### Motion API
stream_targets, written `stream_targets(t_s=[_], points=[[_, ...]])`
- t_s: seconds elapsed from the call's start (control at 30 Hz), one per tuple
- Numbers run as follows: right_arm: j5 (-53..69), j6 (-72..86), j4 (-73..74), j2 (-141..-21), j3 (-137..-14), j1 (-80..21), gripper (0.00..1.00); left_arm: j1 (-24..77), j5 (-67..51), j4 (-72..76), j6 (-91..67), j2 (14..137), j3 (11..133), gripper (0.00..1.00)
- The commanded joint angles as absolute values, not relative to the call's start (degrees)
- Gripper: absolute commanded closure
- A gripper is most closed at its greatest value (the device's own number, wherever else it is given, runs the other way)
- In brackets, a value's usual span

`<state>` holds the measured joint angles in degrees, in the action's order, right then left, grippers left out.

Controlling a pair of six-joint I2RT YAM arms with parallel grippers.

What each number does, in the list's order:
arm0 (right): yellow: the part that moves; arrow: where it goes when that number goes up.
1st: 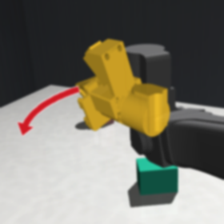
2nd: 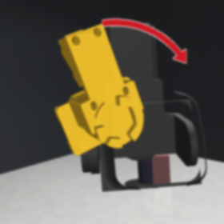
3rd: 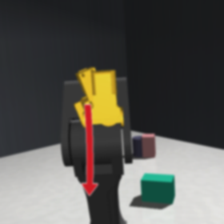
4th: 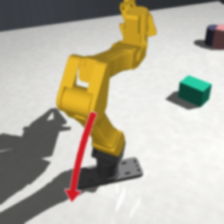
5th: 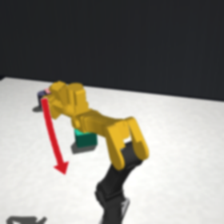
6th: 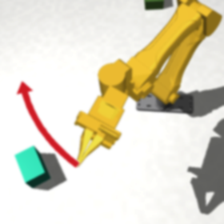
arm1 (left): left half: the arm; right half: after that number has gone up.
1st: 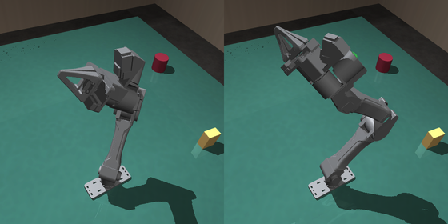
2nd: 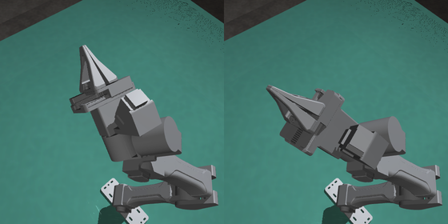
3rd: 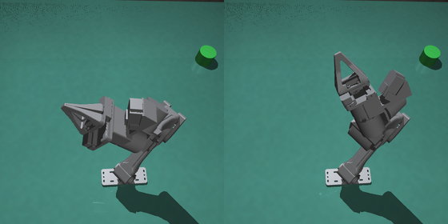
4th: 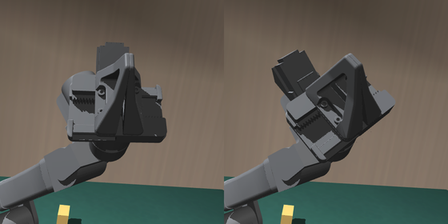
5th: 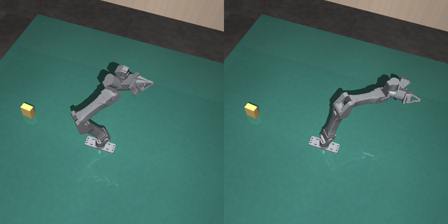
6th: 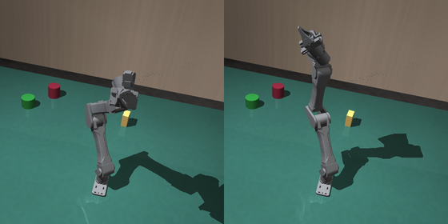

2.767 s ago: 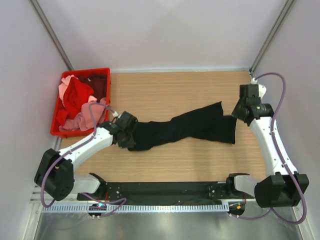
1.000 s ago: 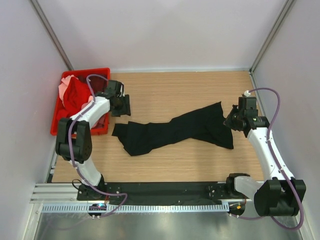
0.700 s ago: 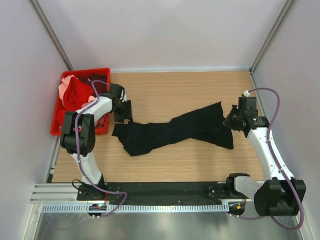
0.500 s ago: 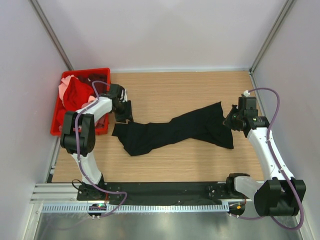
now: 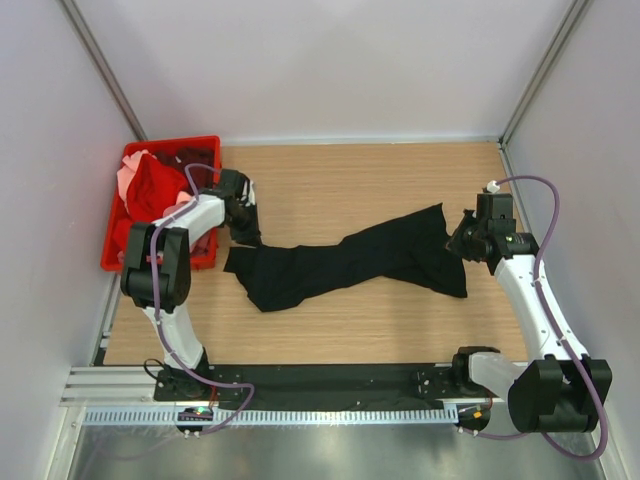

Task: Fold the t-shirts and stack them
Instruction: Flatten the tshirt out

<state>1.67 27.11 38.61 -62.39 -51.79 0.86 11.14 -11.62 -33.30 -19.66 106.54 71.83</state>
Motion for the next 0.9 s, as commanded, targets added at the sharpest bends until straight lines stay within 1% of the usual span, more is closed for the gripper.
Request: stream_targets(t_s=[0.0,0.03,0.07,0.13,0.17,0.2,0.23,0.27,0.3,0.4,0.53,0.67,0.7,0.77,0.8,0.87], points=[[1.58,26.63,36.83,-61.52,-51.77,0.79,0.99,11.42,-12.04,-33.13,-19.86,104.77,72.07,0.91],[0.97,26.63,36.83,-61.70,-51.94,0.88,0.99,11.43,-11.78,-33.83,-20.21,104.16,72.42,0.94],[0.27,26.80,36.57,-61.70,-52.20,0.79,0.99,11.51,-10.91,-34.27,-20.65,103.45,72.86,1.00],[-6.64,27.94,37.87,-62.57,-55.79,0.88,0.99,11.78,-10.02,-36.55,-21.36,99.86,75.31,1.00],[-8.25,28.04,38.40,-62.84,-57.72,0.88,0.99,11.86,-8.11,-37.43,-21.79,97.93,76.28,1.00],[-9.22,27.86,38.67,-63.19,-62.09,0.88,0.99,11.95,-7.39,-38.31,-22.41,96.08,78.55,1.00],[-10.71,27.86,38.93,-64.06,-64.66,0.88,0.99,12.04,-6.95,-39.19,-22.76,91.63,79.44,1.00],[-14.38,27.86,39.28,-64.51,-67.38,0.88,0.99,12.04,-6.42,-39.46,-23.11,89.32,80.50,1.00],[-15.46,27.34,40.68,-65.03,-73.07,0.88,0.99,11.95,-3.98,-39.72,-23.72,87.03,81.55,1.00],[-16.96,23.48,41.83,-66.53,-82.49,0.88,0.99,11.95,1.47,-40.60,-25.66,77.54,85.51,1.00],[-17.58,18.29,42.98,-65.84,-91.99,0.88,0.99,11.95,6.66,-39.65,-27.42,67.69,88.94,1.00],[-15.21,12.67,38.60,-59.78,-94.48,0.88,0.99,11.95,7.64,-37.62,-30.49,59.25,91.05,1.00],[-13.73,11.09,34.49,-55.59,-93.26,0.88,0.99,11.95,7.47,-37.44,-30.76,56.72,91.49,1.00],[-12.57,10.37,27.64,-51.44,-91.50,0.88,0.99,12.04,6.77,-37.18,-31.37,54.85,92.37,1.00],[-12.13,10.20,26.12,-48.28,-90.80,0.88,0.99,11.95,6.33,-37.26,-31.64,53.28,93.33,1.00],[-11.34,10.02,24.09,-45.80,-91.31,0.88,0.99,11.95,4.67,-38.14,-32.17,52.04,94.13,1.00]])
